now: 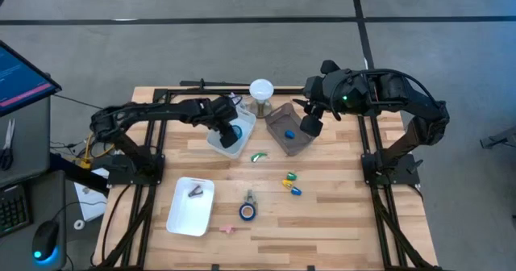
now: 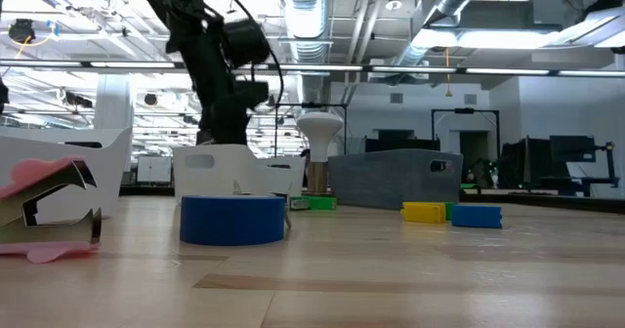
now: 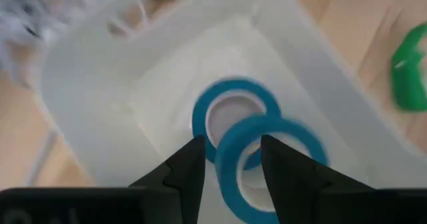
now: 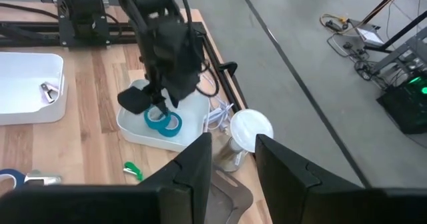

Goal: Pick and place Stapler, Stapler remover, tape
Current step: Put the blue tape into the top white bin, then put the gray staple remover into the bottom white bin

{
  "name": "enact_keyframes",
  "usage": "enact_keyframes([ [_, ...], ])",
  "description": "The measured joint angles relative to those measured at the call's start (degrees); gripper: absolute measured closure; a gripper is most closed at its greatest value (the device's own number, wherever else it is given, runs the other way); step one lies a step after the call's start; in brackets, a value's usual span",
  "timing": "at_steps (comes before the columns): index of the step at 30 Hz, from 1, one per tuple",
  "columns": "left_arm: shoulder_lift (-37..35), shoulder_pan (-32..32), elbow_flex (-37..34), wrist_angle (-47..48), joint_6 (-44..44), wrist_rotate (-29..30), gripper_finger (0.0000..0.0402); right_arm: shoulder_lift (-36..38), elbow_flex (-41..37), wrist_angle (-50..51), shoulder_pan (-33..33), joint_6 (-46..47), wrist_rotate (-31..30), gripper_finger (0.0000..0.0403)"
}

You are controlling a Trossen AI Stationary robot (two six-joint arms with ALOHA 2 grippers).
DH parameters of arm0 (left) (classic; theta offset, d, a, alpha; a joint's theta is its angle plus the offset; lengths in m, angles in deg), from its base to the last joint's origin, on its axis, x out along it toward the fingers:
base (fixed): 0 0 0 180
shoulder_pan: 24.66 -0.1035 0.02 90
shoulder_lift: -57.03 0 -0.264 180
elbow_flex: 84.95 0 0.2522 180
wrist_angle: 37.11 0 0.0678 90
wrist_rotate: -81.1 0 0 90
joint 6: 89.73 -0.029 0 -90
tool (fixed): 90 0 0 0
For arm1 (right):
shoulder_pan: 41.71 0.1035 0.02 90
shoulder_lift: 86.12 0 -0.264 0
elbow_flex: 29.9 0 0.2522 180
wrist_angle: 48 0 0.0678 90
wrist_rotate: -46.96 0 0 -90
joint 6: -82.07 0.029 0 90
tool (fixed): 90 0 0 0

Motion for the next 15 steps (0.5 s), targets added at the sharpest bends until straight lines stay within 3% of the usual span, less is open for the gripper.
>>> enact_keyframes([
  [10, -13.34, 0.42, 0.04, 0.02, 0.37, 0.05, 0.0266, 0.00, 0.00, -0.39, -0.38, -0.49, -0.06, 0.0294],
  [15, -20.42, 3.68, 0.08, 0.45, 1.62, -3.77, 0.0266, 0.00, 0.00, -0.37, -0.38, -0.48, -0.03, 0.0294],
])
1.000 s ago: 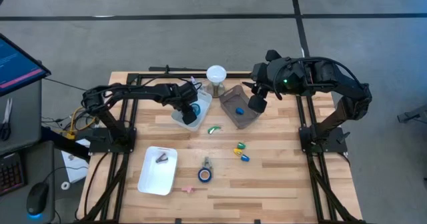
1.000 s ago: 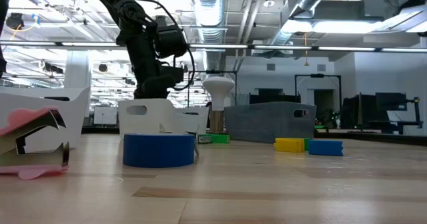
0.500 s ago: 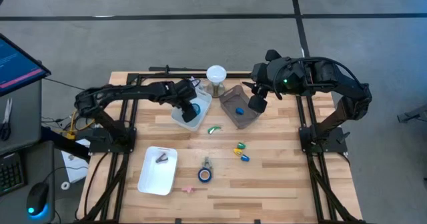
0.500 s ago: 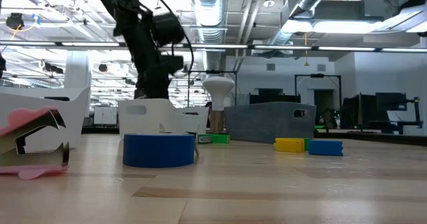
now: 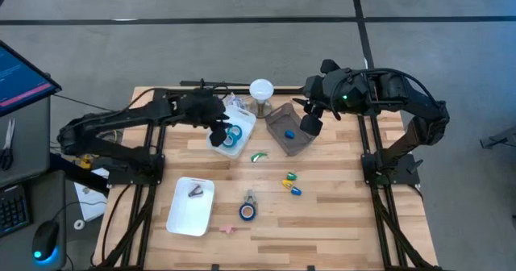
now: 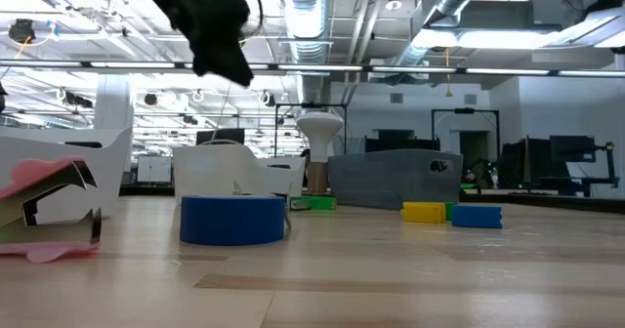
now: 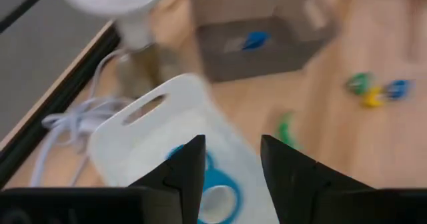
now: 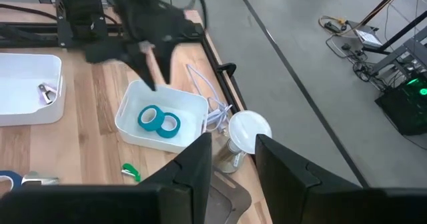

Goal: Pick and place Stapler, Stapler remover, tape
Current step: Put the gray staple remover into the bottom white bin

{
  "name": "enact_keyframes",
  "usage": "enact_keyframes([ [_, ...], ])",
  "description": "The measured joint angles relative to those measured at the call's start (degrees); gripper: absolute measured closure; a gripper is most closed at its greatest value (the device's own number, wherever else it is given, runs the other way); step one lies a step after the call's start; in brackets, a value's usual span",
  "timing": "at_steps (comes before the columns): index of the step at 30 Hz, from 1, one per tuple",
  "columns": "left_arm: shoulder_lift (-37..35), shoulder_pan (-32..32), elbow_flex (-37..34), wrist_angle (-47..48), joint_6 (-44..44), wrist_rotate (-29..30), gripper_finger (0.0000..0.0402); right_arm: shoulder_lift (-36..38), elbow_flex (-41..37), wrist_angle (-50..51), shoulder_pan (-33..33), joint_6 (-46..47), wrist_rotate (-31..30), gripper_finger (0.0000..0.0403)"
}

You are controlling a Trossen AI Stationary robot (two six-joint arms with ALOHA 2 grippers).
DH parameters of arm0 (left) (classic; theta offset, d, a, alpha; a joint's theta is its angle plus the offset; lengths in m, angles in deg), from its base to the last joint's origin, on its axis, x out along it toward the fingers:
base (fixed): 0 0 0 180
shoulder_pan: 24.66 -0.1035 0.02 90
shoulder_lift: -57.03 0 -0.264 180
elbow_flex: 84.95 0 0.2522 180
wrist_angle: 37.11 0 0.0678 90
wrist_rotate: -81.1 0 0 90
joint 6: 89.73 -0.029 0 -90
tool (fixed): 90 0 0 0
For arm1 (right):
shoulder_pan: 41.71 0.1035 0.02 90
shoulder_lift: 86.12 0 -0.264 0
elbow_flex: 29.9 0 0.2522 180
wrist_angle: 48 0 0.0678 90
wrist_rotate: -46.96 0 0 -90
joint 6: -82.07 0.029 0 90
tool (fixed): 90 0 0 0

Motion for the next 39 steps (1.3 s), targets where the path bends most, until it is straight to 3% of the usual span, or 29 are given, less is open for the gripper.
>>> enact_keyframes([
  [4, -4.31, 3.87, 0.00, 1.47, 1.53, -0.12, 0.0266, 0.00, 0.00, 0.05, 0.00, 0.28, 0.01, 0.0294],
  [9, -7.08, 10.35, 0.02, 3.40, 10.46, -0.14, 0.0266, -0.02, 0.00, 0.20, 0.00, 0.29, 0.01, 0.0294],
  [14, -6.80, 17.95, 0.02, 3.51, 20.48, -0.12, 0.0272, 0.00, -0.02, 0.20, 0.00, 0.46, 0.01, 0.0294],
  [22, -3.62, 28.28, 0.02, 1.56, 28.92, 0.98, 0.0313, 0.00, 0.00, 0.17, 0.00, 0.68, 0.02, 0.0294],
  [33, 3.19, 40.17, 0.13, -5.07, 46.05, 14.07, 0.0396, 0.00, 0.00, 5.18, 0.00, -2.82, -0.48, 0.0294],
  [37, 9.26, 42.33, 5.80, -6.89, 46.22, 21.25, 0.0400, 0.00, 0.00, 8.96, 0.00, -3.04, -2.04, 0.0294],
  [39, 12.74, 42.45, 9.65, -6.34, 45.53, 22.01, 0.0400, 0.00, 0.00, 10.39, 0.00, -3.13, -2.83, 0.0294],
])
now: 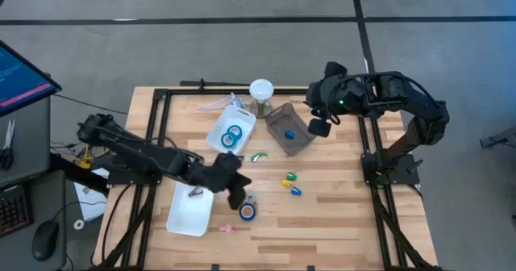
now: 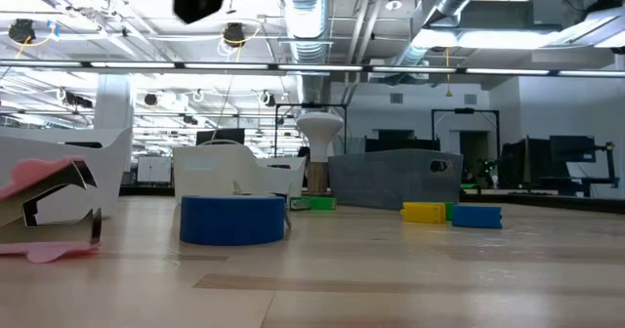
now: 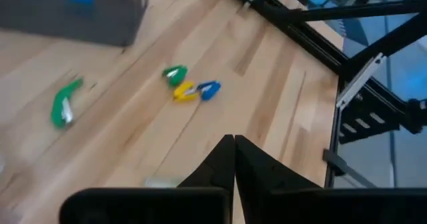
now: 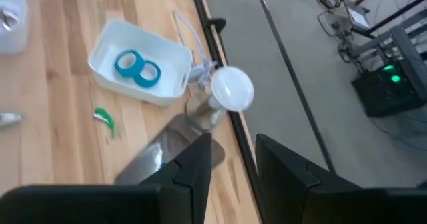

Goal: Pick and place Stapler, Stapler remover, tape
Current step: Put the gray staple remover into the bottom white bin

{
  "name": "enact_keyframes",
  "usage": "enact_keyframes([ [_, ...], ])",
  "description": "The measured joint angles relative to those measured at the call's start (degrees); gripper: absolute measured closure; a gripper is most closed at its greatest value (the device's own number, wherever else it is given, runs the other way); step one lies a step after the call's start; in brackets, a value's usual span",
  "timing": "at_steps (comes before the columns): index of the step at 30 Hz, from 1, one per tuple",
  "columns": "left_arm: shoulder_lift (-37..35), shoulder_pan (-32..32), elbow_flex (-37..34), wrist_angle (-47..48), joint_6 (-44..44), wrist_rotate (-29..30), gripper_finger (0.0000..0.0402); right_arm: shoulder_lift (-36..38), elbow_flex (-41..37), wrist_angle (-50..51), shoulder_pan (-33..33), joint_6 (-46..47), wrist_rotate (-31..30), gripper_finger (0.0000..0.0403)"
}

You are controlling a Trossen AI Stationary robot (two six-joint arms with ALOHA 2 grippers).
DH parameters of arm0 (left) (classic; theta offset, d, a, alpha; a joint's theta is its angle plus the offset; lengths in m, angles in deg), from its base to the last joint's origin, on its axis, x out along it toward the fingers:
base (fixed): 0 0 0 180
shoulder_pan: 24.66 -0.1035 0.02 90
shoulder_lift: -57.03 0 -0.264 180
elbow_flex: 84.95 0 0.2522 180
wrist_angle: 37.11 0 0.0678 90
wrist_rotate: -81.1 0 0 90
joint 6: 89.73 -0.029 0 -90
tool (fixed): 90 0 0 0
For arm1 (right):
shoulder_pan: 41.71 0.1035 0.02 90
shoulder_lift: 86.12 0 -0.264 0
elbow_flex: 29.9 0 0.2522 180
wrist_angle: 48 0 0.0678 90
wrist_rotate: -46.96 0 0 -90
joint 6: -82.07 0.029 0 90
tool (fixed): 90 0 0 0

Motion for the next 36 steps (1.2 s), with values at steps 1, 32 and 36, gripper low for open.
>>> enact_keyframes([
  [1, 1.87, 0.00, 1.99, 0.83, -0.05, 0.01, 0.0400, 0.00, -0.01, 0.47, 0.00, -0.02, -0.35, 0.0294],
  [32, 23.27, -1.83, 17.39, 28.82, 16.47, -14.82, 0.0357, 0.00, 0.00, 4.16, -4.52, -1.53, 0.04, 0.0294],
  [36, 24.96, -3.87, 17.05, 28.19, 16.02, -18.49, 0.0317, 0.00, 0.00, 4.16, -4.31, -1.55, 0.09, 0.0294],
])
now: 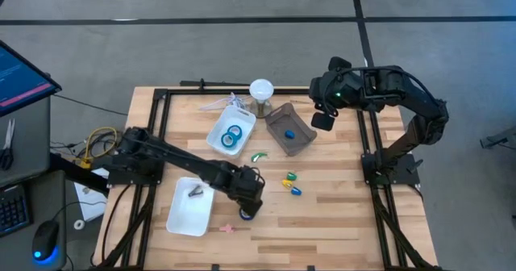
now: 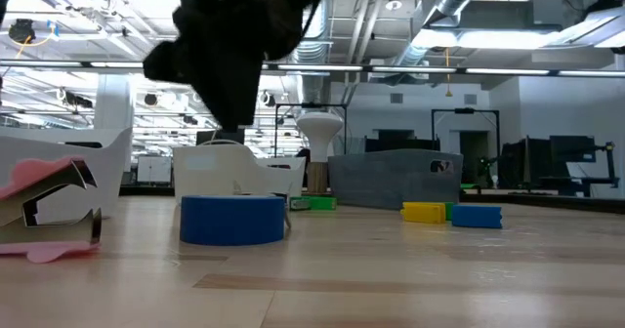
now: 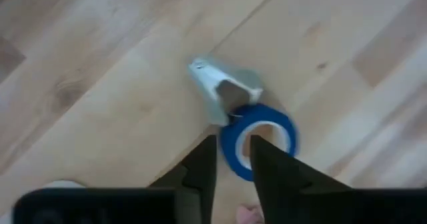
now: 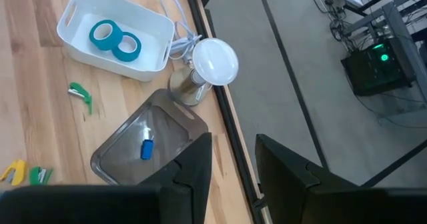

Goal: Pick and place Stapler, Stapler remover, tape
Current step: Put the gray staple remover into the bottom white bin

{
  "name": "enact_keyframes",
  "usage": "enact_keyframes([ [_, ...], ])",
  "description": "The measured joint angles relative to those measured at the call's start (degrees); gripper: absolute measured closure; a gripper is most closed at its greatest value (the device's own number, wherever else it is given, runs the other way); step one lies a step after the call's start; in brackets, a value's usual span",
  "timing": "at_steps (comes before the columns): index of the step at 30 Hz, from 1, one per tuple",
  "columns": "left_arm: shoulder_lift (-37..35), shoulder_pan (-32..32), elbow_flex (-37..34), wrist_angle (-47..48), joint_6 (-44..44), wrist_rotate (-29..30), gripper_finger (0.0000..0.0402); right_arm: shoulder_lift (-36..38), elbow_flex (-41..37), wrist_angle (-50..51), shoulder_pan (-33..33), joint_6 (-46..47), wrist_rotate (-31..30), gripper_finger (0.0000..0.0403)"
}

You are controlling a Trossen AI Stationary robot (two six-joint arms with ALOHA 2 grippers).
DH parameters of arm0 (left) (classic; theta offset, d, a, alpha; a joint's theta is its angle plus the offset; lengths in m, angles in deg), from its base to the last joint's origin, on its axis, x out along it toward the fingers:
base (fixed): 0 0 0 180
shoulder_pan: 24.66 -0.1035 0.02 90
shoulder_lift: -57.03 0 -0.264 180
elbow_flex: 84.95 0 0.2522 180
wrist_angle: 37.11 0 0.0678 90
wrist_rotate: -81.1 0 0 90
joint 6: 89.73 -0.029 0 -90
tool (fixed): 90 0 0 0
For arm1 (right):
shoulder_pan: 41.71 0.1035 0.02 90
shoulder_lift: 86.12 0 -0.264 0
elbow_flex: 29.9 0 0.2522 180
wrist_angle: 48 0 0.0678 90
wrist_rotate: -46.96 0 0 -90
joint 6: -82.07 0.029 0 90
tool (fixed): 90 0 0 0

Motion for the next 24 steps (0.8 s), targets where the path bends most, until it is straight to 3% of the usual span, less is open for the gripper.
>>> enact_keyframes([
  [9, 2.05, -3.28, -0.30, -0.28, -0.53, -5.05, 0.0266, 0.02, 0.00, 0.19, -0.02, -1.36, 0.00, 0.0294],
  [17, 5.18, -4.08, -0.28, -0.79, -0.62, -10.03, 0.0260, 0.04, 0.00, 0.26, -0.02, -1.49, -0.02, 0.0294],
  [24, 5.85, -4.31, -0.28, -2.09, -1.45, -9.40, 0.0268, 0.04, 0.00, 0.26, -0.02, -1.51, -0.02, 0.0294],
])
